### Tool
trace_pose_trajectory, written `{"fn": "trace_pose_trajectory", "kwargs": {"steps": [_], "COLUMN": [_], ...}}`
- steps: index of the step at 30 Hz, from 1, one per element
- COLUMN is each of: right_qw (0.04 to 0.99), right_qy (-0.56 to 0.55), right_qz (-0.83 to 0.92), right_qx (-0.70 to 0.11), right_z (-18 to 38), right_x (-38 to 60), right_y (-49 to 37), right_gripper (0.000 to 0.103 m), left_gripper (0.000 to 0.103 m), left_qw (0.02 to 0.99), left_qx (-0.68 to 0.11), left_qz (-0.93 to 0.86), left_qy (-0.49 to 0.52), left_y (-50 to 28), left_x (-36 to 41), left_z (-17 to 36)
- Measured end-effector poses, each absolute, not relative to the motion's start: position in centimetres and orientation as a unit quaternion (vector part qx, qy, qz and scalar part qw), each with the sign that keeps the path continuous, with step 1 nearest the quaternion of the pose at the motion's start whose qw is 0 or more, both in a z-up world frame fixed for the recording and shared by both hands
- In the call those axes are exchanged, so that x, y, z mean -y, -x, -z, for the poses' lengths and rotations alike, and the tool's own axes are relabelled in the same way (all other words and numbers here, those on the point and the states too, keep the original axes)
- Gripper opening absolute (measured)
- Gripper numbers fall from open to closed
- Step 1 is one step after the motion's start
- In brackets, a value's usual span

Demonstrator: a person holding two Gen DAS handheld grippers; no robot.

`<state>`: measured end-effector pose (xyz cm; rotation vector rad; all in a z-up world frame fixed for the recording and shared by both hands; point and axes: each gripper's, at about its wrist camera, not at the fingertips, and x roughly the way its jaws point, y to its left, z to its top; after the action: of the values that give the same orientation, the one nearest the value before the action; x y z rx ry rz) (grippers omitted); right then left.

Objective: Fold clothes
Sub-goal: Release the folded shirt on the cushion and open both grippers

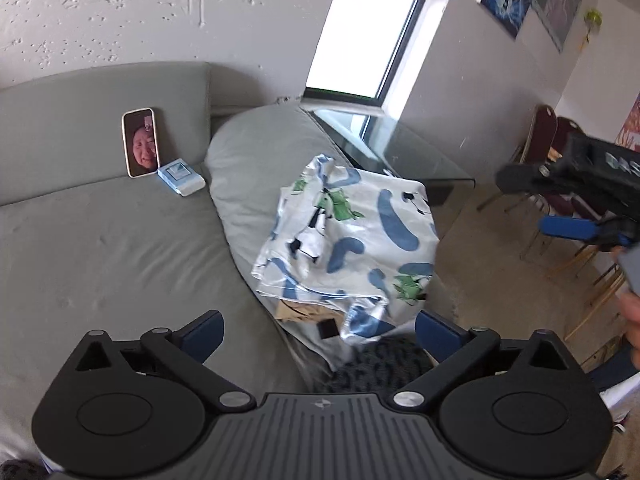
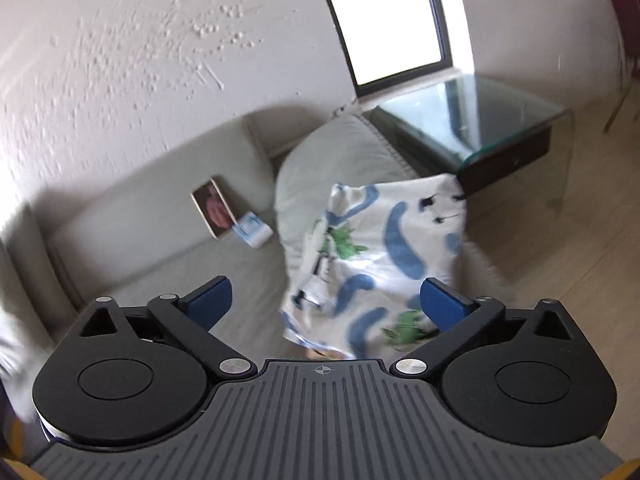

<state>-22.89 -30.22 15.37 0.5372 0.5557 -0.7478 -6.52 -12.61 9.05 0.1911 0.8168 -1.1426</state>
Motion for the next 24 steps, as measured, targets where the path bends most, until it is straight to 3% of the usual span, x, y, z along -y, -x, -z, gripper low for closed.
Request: {"fn": "trace_pose_trajectory", "kwargs": {"steps": [9, 24], "right_qw": [0.824, 0.814], "right_qy": [-0.190, -0.201], "right_qz": [0.411, 0.401], "right_qx": [-0.341, -0.369], "right_z": [-19.0, -17.1], "right_x": [26.9, 28.9], "right_y": [25.8, 29.1], "right_gripper": [0.103, 0.103], "left_gripper": [0.101, 0.102], "left_qw": [0.765, 0.766], "left_qx": [-0.362, -0.367], "left_qz": [0.518, 0.501], "left_qy": [-0.121, -0.164], "left_y": [10.5, 14.0], "left_x": [15.7, 19.0], "left_z": [-11.7, -11.3]}}
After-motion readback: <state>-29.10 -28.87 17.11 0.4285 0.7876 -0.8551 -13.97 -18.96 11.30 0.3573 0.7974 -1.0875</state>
